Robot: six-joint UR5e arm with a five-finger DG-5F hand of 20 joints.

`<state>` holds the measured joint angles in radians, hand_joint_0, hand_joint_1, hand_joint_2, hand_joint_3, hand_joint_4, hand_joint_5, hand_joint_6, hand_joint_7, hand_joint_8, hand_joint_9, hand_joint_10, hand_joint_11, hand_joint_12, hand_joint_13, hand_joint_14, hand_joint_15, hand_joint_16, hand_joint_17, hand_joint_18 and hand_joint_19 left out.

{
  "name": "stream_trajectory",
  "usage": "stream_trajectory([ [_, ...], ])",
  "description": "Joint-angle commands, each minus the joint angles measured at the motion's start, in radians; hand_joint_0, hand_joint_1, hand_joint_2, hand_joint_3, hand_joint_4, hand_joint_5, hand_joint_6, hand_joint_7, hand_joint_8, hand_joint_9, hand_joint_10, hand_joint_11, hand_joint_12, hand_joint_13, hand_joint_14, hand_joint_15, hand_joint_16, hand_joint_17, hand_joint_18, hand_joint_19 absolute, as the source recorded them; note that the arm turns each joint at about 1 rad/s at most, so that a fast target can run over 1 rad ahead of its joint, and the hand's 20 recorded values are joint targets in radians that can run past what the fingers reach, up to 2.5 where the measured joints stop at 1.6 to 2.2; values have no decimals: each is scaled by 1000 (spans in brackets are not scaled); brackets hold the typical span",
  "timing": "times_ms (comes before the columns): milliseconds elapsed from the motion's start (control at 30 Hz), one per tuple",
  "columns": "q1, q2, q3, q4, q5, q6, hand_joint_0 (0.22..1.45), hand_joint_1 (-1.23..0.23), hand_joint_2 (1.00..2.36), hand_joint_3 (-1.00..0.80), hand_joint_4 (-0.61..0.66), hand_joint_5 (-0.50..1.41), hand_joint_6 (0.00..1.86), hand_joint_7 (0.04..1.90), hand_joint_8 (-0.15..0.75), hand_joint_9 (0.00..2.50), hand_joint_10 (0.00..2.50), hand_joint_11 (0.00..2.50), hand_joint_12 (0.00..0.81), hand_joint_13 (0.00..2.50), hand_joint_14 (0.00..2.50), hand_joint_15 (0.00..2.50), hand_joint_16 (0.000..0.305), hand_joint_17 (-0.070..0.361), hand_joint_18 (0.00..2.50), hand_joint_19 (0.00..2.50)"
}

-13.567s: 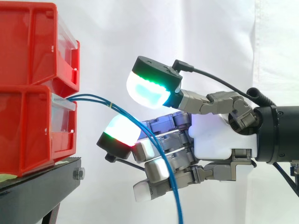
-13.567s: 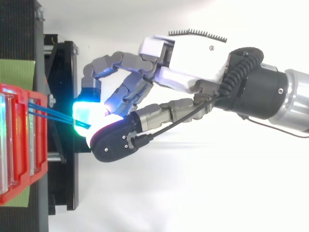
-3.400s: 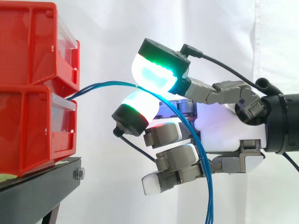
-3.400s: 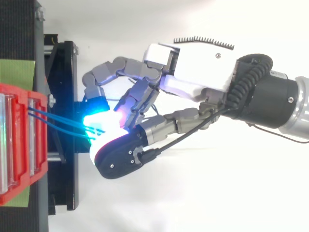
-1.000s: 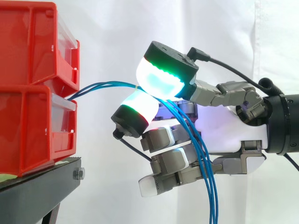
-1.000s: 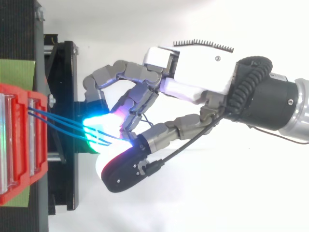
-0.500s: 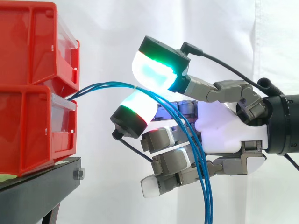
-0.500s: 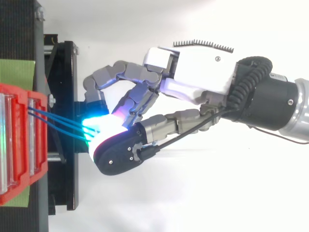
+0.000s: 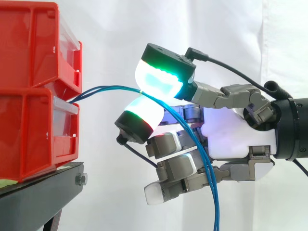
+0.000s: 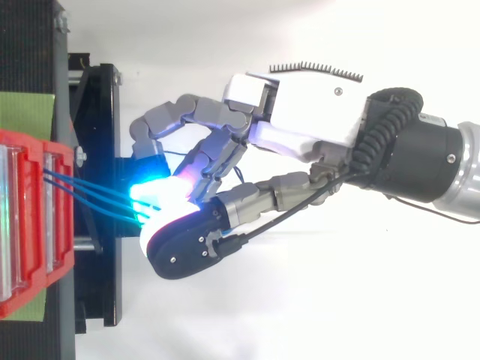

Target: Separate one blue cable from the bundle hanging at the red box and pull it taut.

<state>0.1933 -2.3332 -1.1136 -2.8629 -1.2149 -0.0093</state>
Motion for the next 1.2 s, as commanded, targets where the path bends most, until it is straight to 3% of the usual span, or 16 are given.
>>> stream_trajectory([
  [0,0,0,0,0,0,0,791,-949,1000,-500,-193,-189,868,1457,150,1009,27,1208,300,1086,29,1230,40,90,622,496],
  [500,0,0,0,-1,0,0,698,-1048,1000,-500,-209,-175,848,1358,124,869,27,1100,298,905,32,1112,41,92,538,413],
  [700,0,0,0,2,0,0,576,-1011,1000,-500,-174,-174,840,1336,133,914,26,1143,306,955,29,1161,42,94,550,468],
  [900,0,0,-2,2,0,0,437,-835,1000,-500,-92,-172,832,1248,218,996,22,1129,368,1041,24,1161,50,114,616,504],
  [1167,0,0,-2,-1,0,0,446,-569,1000,-500,-71,-170,809,1222,233,1036,23,1128,376,1069,23,1169,52,116,615,532],
])
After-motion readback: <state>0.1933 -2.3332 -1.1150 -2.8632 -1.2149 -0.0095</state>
